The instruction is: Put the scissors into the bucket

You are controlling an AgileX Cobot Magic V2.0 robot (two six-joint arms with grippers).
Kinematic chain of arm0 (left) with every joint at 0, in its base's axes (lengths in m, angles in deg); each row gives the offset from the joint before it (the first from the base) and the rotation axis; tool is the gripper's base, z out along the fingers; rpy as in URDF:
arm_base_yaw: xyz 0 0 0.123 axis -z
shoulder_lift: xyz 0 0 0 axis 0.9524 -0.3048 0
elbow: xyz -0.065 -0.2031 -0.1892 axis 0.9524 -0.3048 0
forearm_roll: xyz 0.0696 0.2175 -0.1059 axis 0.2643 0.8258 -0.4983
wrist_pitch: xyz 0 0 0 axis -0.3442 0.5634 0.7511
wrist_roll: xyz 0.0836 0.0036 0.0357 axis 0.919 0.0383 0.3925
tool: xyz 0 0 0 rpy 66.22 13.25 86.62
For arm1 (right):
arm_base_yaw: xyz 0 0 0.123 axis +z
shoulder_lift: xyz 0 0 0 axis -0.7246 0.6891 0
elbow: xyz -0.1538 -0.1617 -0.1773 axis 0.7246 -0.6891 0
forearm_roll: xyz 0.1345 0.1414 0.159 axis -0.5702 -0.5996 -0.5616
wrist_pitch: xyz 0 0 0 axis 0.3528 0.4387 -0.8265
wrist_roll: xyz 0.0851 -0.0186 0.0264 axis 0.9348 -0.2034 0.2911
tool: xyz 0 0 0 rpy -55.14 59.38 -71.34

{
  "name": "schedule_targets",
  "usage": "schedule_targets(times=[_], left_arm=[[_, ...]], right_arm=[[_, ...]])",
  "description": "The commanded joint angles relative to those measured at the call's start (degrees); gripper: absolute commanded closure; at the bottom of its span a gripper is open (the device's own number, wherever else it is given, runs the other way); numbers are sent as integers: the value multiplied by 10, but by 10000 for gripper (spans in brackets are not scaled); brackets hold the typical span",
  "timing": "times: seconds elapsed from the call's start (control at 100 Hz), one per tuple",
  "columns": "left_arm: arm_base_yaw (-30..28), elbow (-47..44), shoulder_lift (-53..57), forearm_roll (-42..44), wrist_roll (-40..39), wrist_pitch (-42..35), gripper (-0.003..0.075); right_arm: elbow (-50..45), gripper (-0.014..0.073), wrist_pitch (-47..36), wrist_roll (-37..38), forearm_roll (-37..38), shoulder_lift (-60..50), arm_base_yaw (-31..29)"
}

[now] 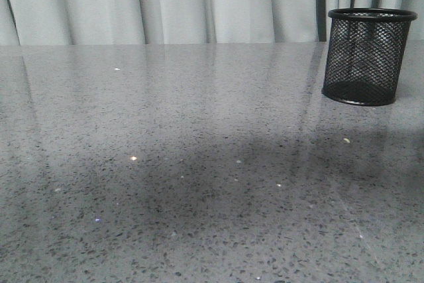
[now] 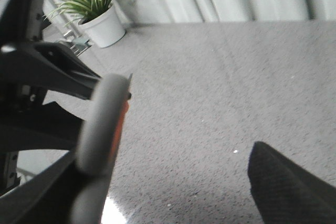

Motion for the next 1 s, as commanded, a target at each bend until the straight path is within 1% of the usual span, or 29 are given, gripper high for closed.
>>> schedule_targets(times=[0.0,0.09,0.14,0.18,0.19,0.2,0.21,0.23,0.26,0.28,0.3,0.32,0.33,0.35,0.38,0.43,0.48,0.53,0.55,0.56,0.6,0.65,0.69,0.76,0.8,0.83,0.869,0.949,0.989], left_arm=[[5,15,14,-13,-2,-55,729],[5,15,14,-13,-2,-55,729],[5,15,14,-13,-2,-55,729],[5,15,14,-13,-2,-55,729],[5,15,14,-13,-2,-55,729],[5,15,14,-13,-2,-55,729],[5,15,14,-13,-2,-55,729],[5,15,14,-13,-2,-55,729],[5,15,14,-13,-2,-55,729],[5,15,14,-13,-2,-55,729],[5,15,14,-13,-2,-55,728],[5,15,14,-13,-2,-55,727],[5,15,14,-13,-2,-55,727],[5,15,15,-13,-2,-55,724],[5,15,16,-13,-3,-55,713],[5,15,20,-13,-7,-55,666],[5,15,27,-13,-8,-55,581],[5,15,37,-10,-21,-57,449],[5,15,43,-9,-30,-59,416],[5,15,45,-9,-36,-62,384],[5,15,57,-9,-52,-68,300],[5,15,75,-9,-75,-67,238],[5,15,91,-8,-88,-57,225],[5,15,123,-6,-115,-31,256],[5,15,145,-2,-134,-11,309],[5,15,159,7,-151,1,359],[5,14,180,16,-182,18,448],[5,11,226,43,-243,45,627],[5,5,245,52,-270,49,686]], right_arm=[[20,30,-6,-16,-50,26,20],[30,44,-16,-17,-54,49,42],[40,84,-26,-17,-53,61,55],[50,153,-32,-17,-53,70,64],[52,153,-33,-17,-53,72,66],[55,193,-35,-17,-53,75,69],[57,193,-36,-17,-53,77,70],[63,252,-37,-17,-53,82,74],[68,303,-37,-17,-53,87,78],[72,360,-37,-17,-53,91,79],[73,443,-35,-17,-53,96,81],[77,487,-35,-17,-52,98,81],[78,531,-34,-17,-52,100,82],[78,576,-33,-17,-52,103,82],[78,668,-31,-17,-51,106,82],[78,656,-37,-17,-45,110,82],[78,657,-41,-17,-35,115,82],[78,657,-50,-17,-22,115,82],[78,657,-57,-17,-13,115,81],[78,657,-61,-17,-10,115,81],[82,657,-76,-17,19,115,81],[90,657,-86,-17,46,115,79],[100,657,-82,-17,73,115,73],[128,657,-55,-5,109,116,54],[149,657,-38,13,126,116,40],[165,657,-18,31,150,117,29],[193,657,10,65,178,121,11],[258,657,100,134,270,136,-23],[296,657,152,167,316,150,-38]])
